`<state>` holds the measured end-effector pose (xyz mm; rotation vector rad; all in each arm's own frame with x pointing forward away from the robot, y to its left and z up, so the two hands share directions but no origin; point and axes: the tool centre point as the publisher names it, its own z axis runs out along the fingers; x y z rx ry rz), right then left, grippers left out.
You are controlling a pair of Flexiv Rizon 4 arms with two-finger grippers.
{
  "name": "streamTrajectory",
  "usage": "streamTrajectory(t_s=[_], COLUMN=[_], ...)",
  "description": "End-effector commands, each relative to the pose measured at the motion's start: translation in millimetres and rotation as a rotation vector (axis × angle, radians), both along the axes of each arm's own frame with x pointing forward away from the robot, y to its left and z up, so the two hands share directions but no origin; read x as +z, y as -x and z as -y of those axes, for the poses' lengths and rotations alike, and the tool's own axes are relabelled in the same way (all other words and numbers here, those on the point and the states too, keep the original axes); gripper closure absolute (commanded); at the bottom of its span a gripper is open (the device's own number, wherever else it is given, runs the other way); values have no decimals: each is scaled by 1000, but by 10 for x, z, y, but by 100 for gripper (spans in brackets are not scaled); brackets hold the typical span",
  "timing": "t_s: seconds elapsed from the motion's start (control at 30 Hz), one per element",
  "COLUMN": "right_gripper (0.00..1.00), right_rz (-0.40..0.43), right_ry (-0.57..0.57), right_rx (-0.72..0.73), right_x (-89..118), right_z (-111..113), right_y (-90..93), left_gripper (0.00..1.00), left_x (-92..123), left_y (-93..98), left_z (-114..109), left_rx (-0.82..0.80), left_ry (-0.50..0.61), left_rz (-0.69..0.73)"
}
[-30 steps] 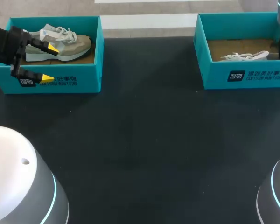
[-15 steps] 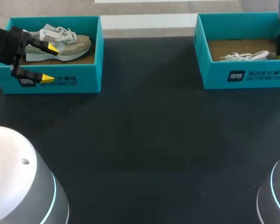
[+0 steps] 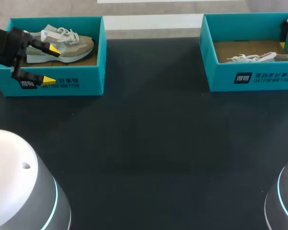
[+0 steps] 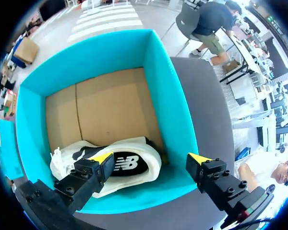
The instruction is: Take the shoe out of the shoebox, open the shoe tongue, remove and reinsert the insole, then place the shoe into the shoebox
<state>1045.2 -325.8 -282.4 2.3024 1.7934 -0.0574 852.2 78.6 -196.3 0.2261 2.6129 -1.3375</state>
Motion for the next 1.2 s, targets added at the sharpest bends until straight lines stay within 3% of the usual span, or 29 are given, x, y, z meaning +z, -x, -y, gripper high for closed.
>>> streamTrajectory(t_s=[0.03, 0.37, 0.87, 0.97, 1.03, 1.2], right_gripper=[0, 0, 0, 0, 0, 0], right_rz=[31, 67, 67, 82, 95, 75], right_ry=[-18, -40, -40, -21, -37, -47], right_rx=[9, 49, 49, 171, 211, 215], right_x=[278, 672, 672, 635, 584, 372], right_z=[-31, -188, -188, -284, -320, -316], right_y=[154, 509, 509, 574, 648, 884], left_gripper=[0, 0, 0, 0, 0, 0], left_x=[5, 5, 5, 5, 85, 283], left_y=[4, 4, 4, 4, -34, -225], left_z=[-2, -2, -2, -2, -70, -224], left_rx=[-1, -1, -1, -1, -100, -392], left_ry=[-4, -4, -4, -4, -22, -213], left_rz=[-1, -1, -1, -1, 24, 259])
